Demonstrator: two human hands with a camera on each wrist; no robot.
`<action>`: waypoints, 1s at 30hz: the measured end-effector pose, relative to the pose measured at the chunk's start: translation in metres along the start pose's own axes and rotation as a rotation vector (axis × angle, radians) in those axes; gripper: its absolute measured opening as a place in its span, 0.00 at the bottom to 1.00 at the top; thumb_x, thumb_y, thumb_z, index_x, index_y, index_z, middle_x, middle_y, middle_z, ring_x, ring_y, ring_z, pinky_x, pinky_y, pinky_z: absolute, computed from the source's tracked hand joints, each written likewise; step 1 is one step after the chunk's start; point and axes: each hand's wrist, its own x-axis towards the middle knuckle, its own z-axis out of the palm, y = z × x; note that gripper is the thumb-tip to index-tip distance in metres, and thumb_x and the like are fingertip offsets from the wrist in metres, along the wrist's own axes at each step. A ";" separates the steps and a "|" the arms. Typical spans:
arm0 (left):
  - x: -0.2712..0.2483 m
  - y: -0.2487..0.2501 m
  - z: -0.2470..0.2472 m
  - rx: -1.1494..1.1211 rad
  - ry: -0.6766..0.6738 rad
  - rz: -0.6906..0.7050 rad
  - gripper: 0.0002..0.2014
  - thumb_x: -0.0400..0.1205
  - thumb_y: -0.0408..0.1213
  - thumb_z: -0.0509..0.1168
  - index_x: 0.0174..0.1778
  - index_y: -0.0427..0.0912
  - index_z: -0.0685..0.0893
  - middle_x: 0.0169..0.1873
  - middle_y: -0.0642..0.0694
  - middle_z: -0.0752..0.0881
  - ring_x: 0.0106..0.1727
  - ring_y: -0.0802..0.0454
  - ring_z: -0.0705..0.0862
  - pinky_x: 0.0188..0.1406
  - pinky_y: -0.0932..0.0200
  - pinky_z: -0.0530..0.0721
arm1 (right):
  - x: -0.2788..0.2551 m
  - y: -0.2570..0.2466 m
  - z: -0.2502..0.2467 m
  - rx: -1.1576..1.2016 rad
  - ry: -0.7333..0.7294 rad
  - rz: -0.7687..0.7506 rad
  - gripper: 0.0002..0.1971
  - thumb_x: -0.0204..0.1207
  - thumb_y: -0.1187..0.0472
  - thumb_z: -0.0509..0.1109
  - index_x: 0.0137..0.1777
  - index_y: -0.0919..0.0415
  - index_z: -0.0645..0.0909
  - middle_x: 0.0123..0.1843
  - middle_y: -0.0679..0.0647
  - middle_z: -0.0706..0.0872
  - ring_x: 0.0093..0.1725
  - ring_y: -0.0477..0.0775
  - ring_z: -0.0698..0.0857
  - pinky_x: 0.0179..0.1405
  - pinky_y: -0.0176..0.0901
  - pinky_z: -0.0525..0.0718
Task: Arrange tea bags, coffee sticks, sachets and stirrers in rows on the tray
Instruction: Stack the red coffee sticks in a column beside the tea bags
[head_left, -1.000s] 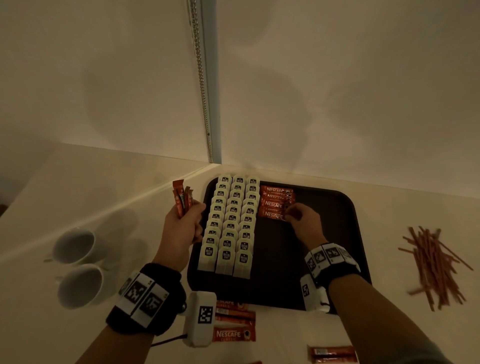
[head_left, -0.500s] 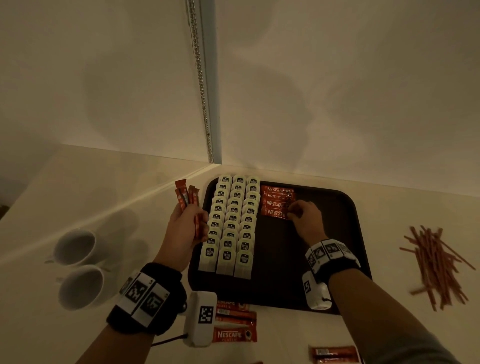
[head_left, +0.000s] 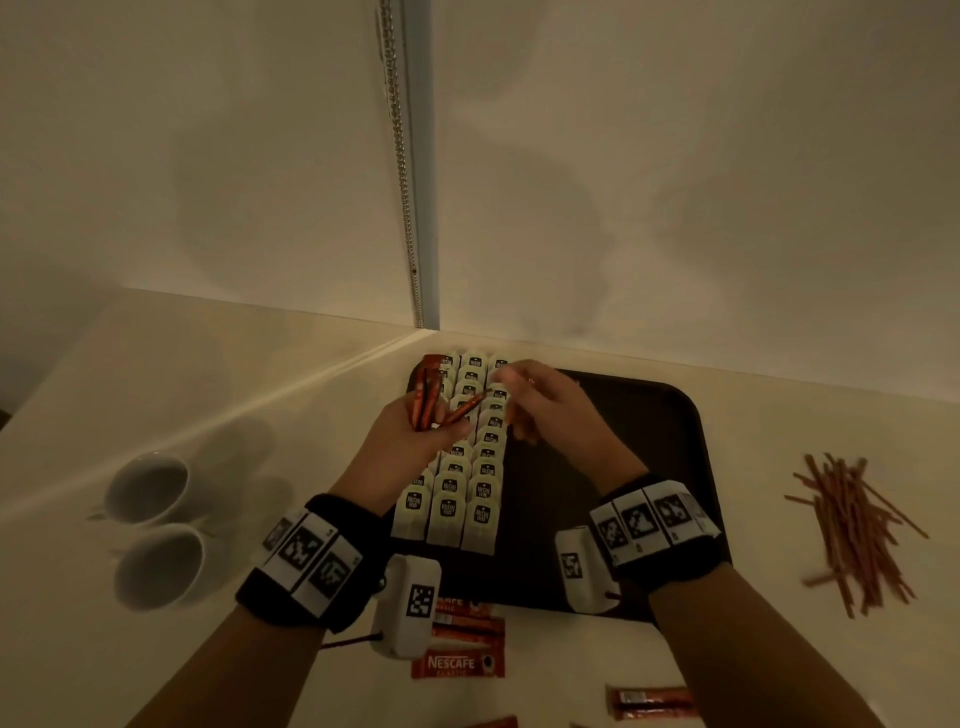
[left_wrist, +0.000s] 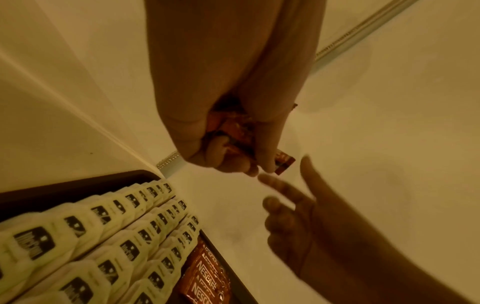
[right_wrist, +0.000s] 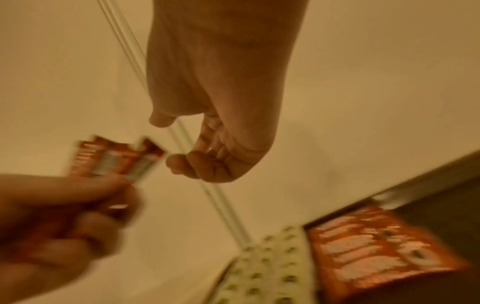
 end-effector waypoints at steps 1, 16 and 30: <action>-0.001 0.003 0.003 0.024 -0.010 0.027 0.12 0.75 0.28 0.73 0.32 0.40 0.76 0.25 0.51 0.80 0.26 0.63 0.81 0.31 0.72 0.77 | -0.004 -0.008 0.005 0.026 -0.031 -0.024 0.15 0.79 0.48 0.64 0.56 0.58 0.81 0.37 0.50 0.85 0.31 0.44 0.82 0.30 0.32 0.80; -0.017 0.015 -0.004 -0.273 0.142 0.100 0.06 0.73 0.29 0.74 0.43 0.42 0.88 0.37 0.44 0.91 0.37 0.51 0.89 0.37 0.64 0.85 | -0.030 -0.002 0.016 0.347 0.069 -0.106 0.09 0.76 0.69 0.69 0.54 0.61 0.79 0.55 0.61 0.83 0.49 0.49 0.85 0.44 0.33 0.83; -0.020 0.013 -0.001 -0.233 0.070 0.072 0.16 0.65 0.40 0.77 0.47 0.39 0.89 0.42 0.40 0.91 0.43 0.46 0.90 0.49 0.50 0.85 | -0.035 -0.035 0.011 -0.025 -0.085 -0.280 0.33 0.74 0.68 0.72 0.74 0.44 0.63 0.54 0.54 0.86 0.52 0.49 0.88 0.49 0.43 0.88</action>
